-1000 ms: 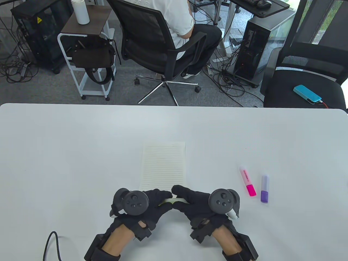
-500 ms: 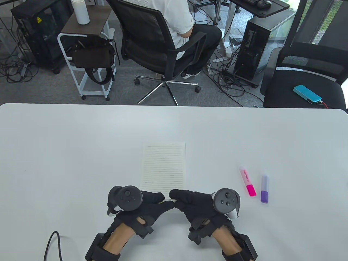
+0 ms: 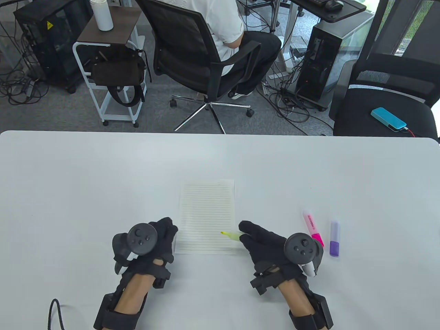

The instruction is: Apply highlighter ink on paper

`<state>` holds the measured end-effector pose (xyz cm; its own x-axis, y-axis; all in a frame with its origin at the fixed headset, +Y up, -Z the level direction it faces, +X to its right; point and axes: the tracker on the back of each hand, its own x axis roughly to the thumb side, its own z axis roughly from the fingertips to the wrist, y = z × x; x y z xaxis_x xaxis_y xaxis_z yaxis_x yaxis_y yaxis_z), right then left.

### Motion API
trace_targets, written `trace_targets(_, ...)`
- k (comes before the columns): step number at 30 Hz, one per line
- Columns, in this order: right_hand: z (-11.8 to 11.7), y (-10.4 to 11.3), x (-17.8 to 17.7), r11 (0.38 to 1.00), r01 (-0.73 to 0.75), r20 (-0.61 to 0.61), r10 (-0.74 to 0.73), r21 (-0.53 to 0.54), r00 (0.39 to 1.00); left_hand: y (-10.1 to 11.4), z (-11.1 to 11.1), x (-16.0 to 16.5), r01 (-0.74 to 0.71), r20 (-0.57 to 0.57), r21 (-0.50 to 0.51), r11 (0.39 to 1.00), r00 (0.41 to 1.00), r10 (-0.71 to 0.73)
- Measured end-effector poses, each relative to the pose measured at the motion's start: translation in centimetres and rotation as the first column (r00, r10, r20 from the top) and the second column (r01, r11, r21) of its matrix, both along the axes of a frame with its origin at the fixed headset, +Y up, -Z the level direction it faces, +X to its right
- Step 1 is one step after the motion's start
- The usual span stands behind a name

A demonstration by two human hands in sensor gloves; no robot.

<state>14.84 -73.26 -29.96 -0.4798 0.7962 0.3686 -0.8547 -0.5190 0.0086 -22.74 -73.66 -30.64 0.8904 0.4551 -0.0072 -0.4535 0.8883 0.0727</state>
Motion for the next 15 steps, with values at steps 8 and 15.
trace_targets(8, -0.4, -0.7, -0.2, 0.998, -0.045, -0.015, 0.044, -0.035, 0.999, -2.0, -1.1, -2.1, 0.119, -0.165, -0.194, 0.974, 0.974, -0.153)
trace_targets(15, -0.5, -1.0, -0.2, 0.995, -0.076, -0.012, 0.076, -0.057, 0.997, -3.0, -1.7, -1.9, 0.191, -0.176, -0.276, 0.942, 0.953, -0.245)
